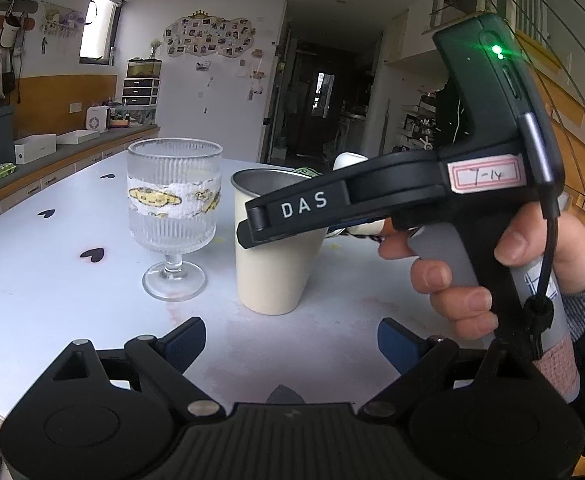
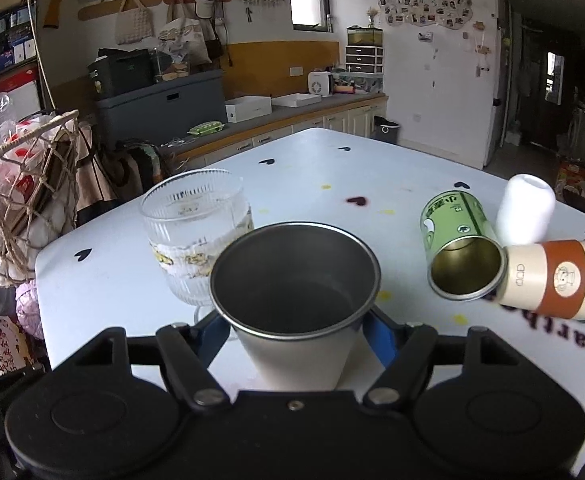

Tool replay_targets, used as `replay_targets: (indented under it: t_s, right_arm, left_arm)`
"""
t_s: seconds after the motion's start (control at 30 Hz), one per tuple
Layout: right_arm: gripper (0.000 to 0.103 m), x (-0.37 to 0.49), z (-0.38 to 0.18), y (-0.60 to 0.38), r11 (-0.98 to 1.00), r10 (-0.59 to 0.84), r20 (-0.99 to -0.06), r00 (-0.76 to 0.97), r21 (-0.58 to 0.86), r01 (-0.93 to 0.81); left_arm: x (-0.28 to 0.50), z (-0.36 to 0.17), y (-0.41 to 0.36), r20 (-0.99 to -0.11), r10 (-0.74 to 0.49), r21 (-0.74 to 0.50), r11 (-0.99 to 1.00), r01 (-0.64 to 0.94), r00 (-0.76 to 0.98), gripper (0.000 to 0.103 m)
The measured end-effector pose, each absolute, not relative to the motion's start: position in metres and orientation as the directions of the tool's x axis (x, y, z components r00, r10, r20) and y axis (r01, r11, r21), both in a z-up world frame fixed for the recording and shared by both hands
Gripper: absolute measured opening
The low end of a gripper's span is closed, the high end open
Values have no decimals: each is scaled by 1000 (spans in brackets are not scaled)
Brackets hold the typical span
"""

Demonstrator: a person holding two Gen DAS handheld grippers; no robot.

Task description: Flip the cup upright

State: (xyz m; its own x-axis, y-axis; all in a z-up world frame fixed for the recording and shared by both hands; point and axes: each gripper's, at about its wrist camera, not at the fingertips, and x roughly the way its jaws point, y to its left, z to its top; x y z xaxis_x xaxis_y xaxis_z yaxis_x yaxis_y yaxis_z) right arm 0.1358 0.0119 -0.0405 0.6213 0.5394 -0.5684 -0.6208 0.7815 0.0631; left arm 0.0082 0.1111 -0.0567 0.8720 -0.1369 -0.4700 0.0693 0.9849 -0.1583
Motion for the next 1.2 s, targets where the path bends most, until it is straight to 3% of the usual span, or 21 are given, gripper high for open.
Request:
replay_targets:
  t_s: [0.17, 0.27, 0.47, 0.77, 1.2]
  right_arm:
    - [75, 137, -39, 11, 779, 542, -577, 611, 74, -622]
    - [91, 134, -33, 0, 781, 551, -564, 615, 89, -618]
    - [96, 108, -10, -54, 801, 564, -492, 663, 131, -584]
    - [100, 60, -6, -133, 883, 452, -423, 786, 87, -461]
    - [103, 18, -23, -170, 934, 337, -397, 854, 29, -356]
  left_arm:
    - [6, -54, 111, -468, -132, -157, 985, 66, 874, 94]
    - [5, -51, 110, -456, -123, -148, 987, 61, 881, 98]
    - [-2, -35, 104, -428, -102, -114, 992, 59, 898, 103]
    - [-12, -8, 89, -398, -67, -80, 996, 39, 915, 103]
    - [-27, -2, 76, -414, -9, -21, 1000, 0, 910, 103]
